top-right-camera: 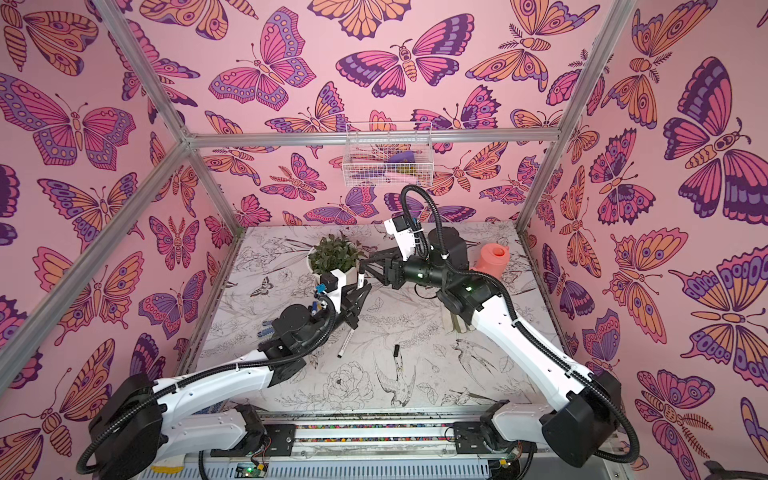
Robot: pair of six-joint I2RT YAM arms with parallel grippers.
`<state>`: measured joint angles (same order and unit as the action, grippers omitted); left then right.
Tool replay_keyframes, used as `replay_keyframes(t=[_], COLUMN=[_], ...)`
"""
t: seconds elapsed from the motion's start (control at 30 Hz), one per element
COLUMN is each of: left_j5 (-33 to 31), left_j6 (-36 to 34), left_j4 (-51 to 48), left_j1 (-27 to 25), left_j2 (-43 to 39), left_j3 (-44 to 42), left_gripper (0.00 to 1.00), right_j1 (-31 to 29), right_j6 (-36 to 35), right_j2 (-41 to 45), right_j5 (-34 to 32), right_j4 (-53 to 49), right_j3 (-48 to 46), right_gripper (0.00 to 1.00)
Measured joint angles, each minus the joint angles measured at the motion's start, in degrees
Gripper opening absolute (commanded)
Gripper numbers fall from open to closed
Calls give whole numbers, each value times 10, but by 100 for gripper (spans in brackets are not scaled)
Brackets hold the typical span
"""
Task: Insert the pens into the pen caps
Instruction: 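Lower the black cap onto the marker tip held by the left gripper, then press the black cap down with right gripper while left holds marker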
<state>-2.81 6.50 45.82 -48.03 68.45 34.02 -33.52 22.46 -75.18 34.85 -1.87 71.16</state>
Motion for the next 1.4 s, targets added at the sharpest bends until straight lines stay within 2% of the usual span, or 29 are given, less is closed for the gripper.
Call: replay_keyframes(t=[0.37,0.73,1.03,1.2,1.4], left_j5=[0,0,-11,-2,9], left_j6=[4,7,-42,-80,-90], left_j4=[-5,-9,-46,-74,-85], left_j1=[-1,-3,1,13,26], left_j2=[0,4,11,29,43], left_j3=[0,0,28,68,89], left_gripper=[0,0,0,0,0], right_j1=[-8,-10,1,19,31], right_j6=[25,44,45,45,45], right_j2=[-24,-36,-36,-45,-67], right_j5=[21,38,41,55,75], right_j4=[19,32,45,31,16], right_j3=[6,6,-2,18,45], right_gripper=[34,11,6,5,3])
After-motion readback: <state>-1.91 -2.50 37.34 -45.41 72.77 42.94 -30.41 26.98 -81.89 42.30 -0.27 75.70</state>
